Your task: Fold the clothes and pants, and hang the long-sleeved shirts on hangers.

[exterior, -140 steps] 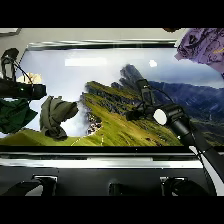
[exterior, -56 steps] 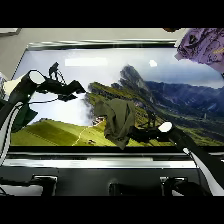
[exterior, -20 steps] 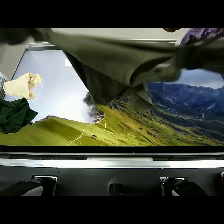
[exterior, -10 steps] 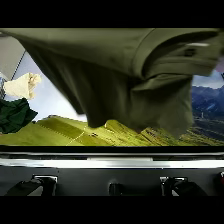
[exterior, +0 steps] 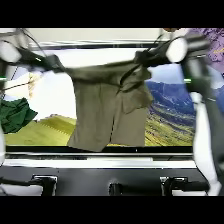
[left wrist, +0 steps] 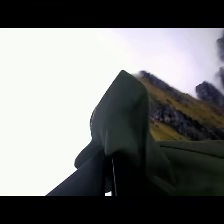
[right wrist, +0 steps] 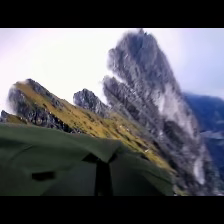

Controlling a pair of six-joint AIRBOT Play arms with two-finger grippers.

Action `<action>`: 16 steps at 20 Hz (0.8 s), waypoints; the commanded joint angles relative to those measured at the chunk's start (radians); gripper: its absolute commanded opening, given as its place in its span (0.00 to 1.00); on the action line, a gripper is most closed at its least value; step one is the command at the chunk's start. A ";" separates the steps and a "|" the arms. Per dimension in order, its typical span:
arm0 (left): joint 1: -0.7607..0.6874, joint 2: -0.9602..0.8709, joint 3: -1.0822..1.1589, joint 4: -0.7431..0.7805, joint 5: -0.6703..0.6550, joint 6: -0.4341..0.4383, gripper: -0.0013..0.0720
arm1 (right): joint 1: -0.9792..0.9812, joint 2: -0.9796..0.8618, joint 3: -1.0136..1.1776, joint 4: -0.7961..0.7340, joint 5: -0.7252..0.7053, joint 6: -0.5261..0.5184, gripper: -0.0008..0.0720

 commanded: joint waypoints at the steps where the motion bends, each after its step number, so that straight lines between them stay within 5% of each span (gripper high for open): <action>1: -0.001 -0.262 -0.003 -0.013 0.013 -0.051 0.04 | 0.001 -0.254 -0.001 0.266 -0.046 0.061 0.06; 4: -0.001 -0.354 -0.003 -0.049 -0.011 -0.051 0.03 | 0.001 -0.364 -0.001 0.442 0.027 0.056 0.10; 8: 0.000 -0.341 0.009 -0.060 -0.026 -0.046 0.04 | -0.007 -0.325 -0.001 0.464 0.100 -0.084 0.52; 13: 0.016 -0.285 0.013 -0.060 -0.099 -0.040 0.04 | -0.173 -0.156 -0.007 0.428 0.438 -0.373 0.54; 16: 0.023 -0.264 0.013 -0.060 -0.123 -0.040 0.04 | -0.354 -0.018 -0.200 0.467 0.444 -0.367 0.59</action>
